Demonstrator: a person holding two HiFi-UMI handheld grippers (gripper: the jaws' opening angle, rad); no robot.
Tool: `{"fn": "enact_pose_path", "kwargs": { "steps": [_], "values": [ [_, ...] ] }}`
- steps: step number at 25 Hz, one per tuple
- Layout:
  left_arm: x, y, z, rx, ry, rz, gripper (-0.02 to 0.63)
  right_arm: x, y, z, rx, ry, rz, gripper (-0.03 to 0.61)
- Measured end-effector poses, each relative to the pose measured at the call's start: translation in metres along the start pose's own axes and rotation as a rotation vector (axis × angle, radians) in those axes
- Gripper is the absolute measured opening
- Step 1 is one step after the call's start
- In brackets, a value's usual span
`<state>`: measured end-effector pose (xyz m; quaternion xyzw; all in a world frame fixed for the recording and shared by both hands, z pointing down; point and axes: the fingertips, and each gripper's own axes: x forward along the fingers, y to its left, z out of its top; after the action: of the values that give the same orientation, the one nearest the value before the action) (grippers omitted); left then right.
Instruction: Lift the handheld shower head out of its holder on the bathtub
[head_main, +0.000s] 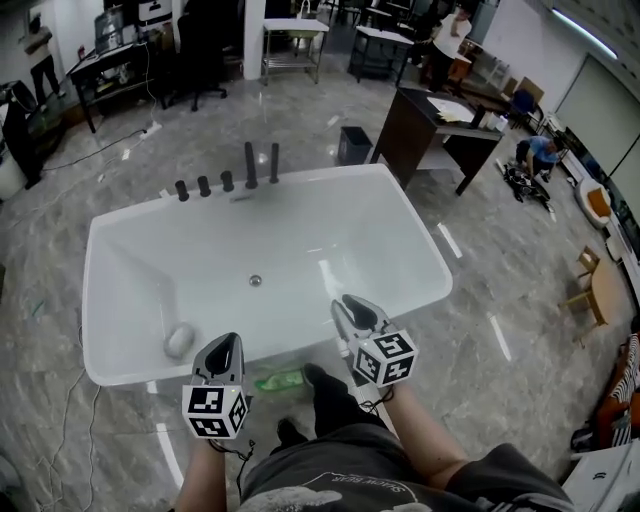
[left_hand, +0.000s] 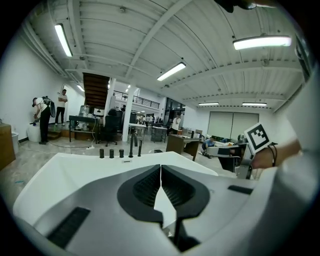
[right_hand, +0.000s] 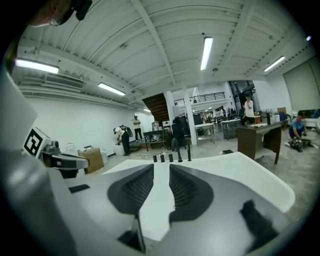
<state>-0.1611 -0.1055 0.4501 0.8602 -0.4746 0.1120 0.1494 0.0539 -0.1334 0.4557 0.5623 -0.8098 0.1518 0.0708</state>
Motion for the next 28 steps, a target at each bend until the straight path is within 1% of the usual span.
{"fn": "enact_pose_path", "kwargs": {
  "steps": [2, 4, 8, 12, 15, 18, 19, 21, 22, 25, 28],
  "values": [
    [0.008, 0.009, 0.001, -0.011, 0.002, 0.021, 0.015, 0.023, -0.006, 0.005, -0.014, 0.003, 0.012, 0.104],
    [0.021, 0.017, 0.005, -0.019, 0.007, 0.041, 0.015, 0.049, -0.017, 0.012, -0.009, 0.000, 0.022, 0.087],
    [0.061, 0.032, 0.019, -0.016, 0.020, 0.089, 0.015, 0.105, -0.052, 0.023, -0.010, 0.028, 0.039, 0.058],
    [0.120, 0.049, 0.030, -0.038, 0.052, 0.142, 0.015, 0.167, -0.106, 0.030, 0.016, 0.065, 0.027, 0.052],
    [0.171, 0.062, 0.039, -0.045, 0.071, 0.175, 0.015, 0.222, -0.146, 0.034, 0.022, 0.085, 0.054, 0.054],
    [0.221, 0.077, 0.046, -0.057, 0.072, 0.218, 0.015, 0.286, -0.182, 0.026, 0.019, 0.144, 0.082, 0.055],
    [0.237, 0.083, 0.048, -0.058, 0.074, 0.234, 0.015, 0.310, -0.194, 0.023, 0.020, 0.165, 0.086, 0.067],
    [0.266, 0.098, 0.053, -0.062, 0.077, 0.267, 0.015, 0.360, -0.215, 0.016, 0.024, 0.200, 0.087, 0.151],
    [0.280, 0.107, 0.055, -0.067, 0.078, 0.282, 0.015, 0.386, -0.225, 0.013, 0.025, 0.214, 0.086, 0.164],
    [0.318, 0.131, 0.055, -0.089, 0.081, 0.315, 0.015, 0.463, -0.248, 0.003, 0.019, 0.232, 0.085, 0.173],
    [0.352, 0.153, 0.052, -0.107, 0.085, 0.332, 0.015, 0.532, -0.260, 0.003, 0.004, 0.204, 0.089, 0.172]
  ]
}}
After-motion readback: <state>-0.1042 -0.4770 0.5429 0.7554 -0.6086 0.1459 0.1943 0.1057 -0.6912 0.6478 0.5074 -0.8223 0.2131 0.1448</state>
